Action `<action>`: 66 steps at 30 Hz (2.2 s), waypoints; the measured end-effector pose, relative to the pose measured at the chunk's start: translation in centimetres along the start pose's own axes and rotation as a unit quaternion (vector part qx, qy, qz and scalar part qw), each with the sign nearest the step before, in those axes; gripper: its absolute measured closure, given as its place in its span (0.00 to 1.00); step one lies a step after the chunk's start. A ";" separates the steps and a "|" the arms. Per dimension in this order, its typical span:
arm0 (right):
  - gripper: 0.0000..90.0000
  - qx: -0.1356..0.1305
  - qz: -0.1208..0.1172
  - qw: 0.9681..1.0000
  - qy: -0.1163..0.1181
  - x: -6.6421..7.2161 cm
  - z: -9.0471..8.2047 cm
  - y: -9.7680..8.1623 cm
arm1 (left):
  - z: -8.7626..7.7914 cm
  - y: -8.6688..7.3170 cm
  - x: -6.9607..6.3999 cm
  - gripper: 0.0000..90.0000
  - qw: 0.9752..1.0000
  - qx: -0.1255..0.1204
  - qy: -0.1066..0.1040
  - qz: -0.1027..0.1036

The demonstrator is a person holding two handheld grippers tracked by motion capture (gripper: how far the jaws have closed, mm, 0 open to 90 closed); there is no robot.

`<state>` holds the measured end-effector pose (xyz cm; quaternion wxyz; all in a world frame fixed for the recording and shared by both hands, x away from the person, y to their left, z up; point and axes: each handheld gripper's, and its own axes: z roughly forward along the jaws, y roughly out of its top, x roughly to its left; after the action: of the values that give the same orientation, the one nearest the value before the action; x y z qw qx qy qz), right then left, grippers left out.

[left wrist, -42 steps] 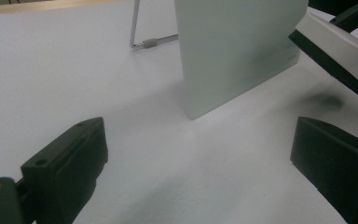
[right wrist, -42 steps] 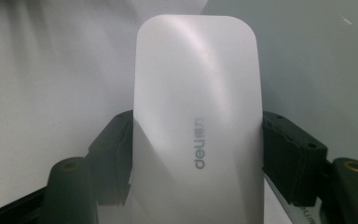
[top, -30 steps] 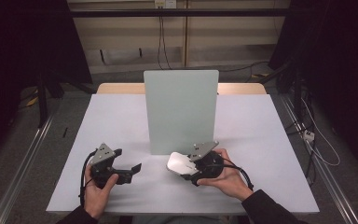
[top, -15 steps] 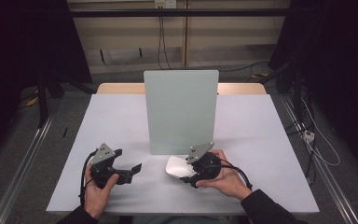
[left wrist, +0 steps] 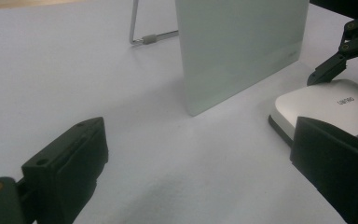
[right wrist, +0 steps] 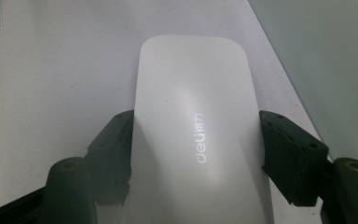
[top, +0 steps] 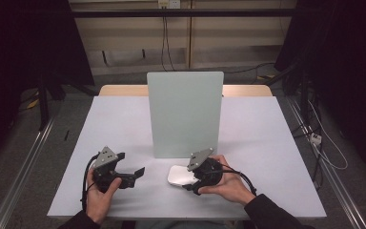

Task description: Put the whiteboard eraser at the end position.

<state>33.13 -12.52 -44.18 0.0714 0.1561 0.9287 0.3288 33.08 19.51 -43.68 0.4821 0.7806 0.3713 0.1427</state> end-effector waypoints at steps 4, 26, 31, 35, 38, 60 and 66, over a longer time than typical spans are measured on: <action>0.35 -0.004 0.001 1.000 0.001 0.0 0.0 -0.1 | -0.1 0.0 0.0 0.05 1.000 0.000 0.001 0.000; 0.24 -0.031 0.045 0.998 0.011 -0.3 -0.1 -0.6 | 0.1 0.0 0.0 0.05 1.000 0.002 0.003 -0.001; 0.14 -0.045 0.055 0.997 -0.002 -0.5 -0.4 -0.6 | 0.1 0.0 -0.1 0.05 1.000 0.003 0.003 -0.002; 0.13 -0.062 0.072 0.995 -0.008 -0.7 -0.7 -0.6 | 0.1 0.0 -0.1 0.05 1.000 0.003 0.001 -0.001; 0.10 -0.071 0.086 0.994 -0.023 -0.8 -0.9 -0.5 | 0.1 0.0 -0.1 0.05 1.000 0.004 0.001 0.001; 0.09 -0.115 0.167 0.971 -0.124 -1.1 -3.7 -2.2 | -0.2 0.0 -0.2 0.05 1.000 0.000 -0.001 0.003; 0.10 -0.125 0.188 0.961 -0.160 -1.2 -4.6 -3.7 | -0.3 0.0 -0.1 0.05 1.000 0.000 0.004 -0.003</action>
<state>32.32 -18.37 -42.87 0.1751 0.3687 0.8104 0.4204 32.81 19.62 -43.56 0.4812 0.7788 0.3757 0.1442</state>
